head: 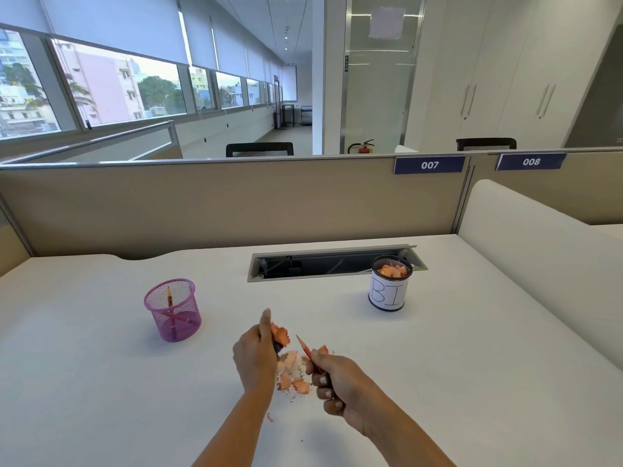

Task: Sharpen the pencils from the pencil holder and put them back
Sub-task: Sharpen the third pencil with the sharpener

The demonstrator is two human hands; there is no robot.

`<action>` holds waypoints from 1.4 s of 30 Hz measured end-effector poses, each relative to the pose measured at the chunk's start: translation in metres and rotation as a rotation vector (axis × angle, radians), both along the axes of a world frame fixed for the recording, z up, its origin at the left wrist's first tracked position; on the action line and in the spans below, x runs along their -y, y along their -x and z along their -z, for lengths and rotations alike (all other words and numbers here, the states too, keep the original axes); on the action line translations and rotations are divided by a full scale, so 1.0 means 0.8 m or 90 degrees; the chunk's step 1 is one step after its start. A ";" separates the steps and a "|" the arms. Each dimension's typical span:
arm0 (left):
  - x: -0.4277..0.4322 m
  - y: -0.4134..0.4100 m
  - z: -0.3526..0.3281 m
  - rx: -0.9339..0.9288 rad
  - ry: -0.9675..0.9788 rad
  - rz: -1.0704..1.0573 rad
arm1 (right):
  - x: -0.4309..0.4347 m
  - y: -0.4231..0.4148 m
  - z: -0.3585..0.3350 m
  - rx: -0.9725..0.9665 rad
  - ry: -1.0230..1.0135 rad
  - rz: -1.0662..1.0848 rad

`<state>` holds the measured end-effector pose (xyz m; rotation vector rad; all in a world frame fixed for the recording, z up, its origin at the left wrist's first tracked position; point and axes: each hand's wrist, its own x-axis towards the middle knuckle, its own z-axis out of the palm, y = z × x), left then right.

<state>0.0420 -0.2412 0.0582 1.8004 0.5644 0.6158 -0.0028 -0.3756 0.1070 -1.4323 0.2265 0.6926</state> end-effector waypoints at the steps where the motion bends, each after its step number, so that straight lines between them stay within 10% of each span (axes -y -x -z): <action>1: -0.001 0.002 0.005 -0.021 -0.061 0.001 | 0.001 -0.001 0.001 0.007 0.010 -0.002; 8: 0.006 0.003 0.006 -0.143 -0.212 0.061 | 0.004 -0.005 0.018 0.057 0.096 0.007; 19: -0.008 0.005 0.022 -0.207 -0.392 0.172 | 0.010 -0.016 0.041 0.447 0.568 -0.065; 42: -0.042 0.043 0.046 -0.181 -0.260 0.177 | 0.002 -0.017 0.057 0.476 0.575 -0.110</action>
